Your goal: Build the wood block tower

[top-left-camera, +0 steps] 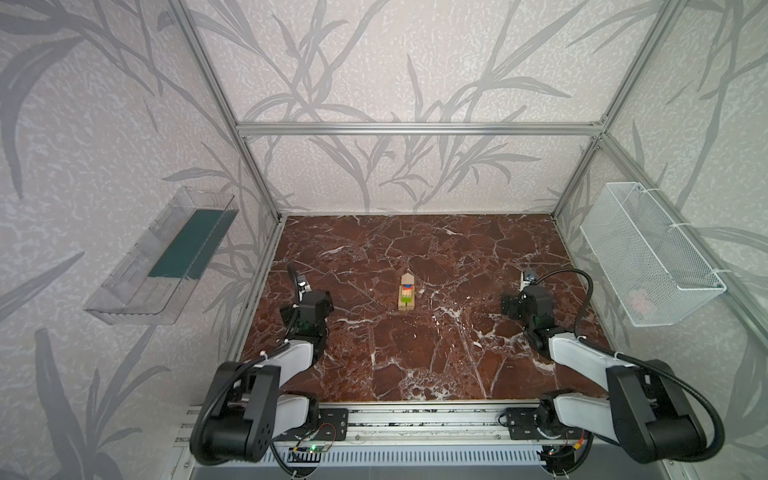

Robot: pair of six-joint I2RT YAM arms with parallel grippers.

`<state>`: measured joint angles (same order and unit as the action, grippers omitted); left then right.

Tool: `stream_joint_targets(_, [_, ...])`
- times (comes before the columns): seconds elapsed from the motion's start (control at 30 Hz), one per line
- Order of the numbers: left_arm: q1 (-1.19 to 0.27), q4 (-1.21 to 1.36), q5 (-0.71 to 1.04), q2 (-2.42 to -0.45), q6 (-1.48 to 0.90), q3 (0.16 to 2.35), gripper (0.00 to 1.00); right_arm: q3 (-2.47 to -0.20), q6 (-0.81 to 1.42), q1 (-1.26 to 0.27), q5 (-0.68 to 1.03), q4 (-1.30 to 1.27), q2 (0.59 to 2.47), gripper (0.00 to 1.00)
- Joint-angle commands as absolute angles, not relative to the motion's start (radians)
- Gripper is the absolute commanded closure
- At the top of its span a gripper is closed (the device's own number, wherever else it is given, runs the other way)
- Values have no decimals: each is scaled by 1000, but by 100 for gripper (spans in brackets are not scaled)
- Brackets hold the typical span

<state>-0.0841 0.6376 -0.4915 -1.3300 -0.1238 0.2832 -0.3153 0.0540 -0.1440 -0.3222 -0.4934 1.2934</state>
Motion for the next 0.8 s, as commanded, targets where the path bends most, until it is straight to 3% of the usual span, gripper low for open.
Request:
stream_joint_targets(0.0, [-82, 1056, -410, -1455, -2, 277, 0, -273, -4, -118, -267, -985, 1387, 1])
stream_joint_targets(0.1, [-79, 1245, -366, -1583, 14, 244, 0, -350, -15, -100, -159, -922, 1498, 1])
stream_joint_targets(0.17, [-80, 1319, -358, -1633, 35, 240, 1, -323, -45, -101, -115, -1082, 1597, 1])
stream_joint_targets(0.2, [-78, 1235, -355, -1598, 10, 253, 0, -305, -47, -103, -109, -1132, 1599, 1])
stream_joint_targets(0.3, [-67, 1033, -369, -1588, -6, 351, 0, -373, -48, -103, -101, -953, 1569, 1])
stream_joint_targets(0.37, [-26, 966, -349, -1573, -60, 371, 0, -366, -61, -106, -89, -1004, 1591, 1])
stream_joint_targets(0.77, [-20, 989, -349, -1578, -57, 365, 0, -372, -71, -109, -77, -988, 1585, 1])
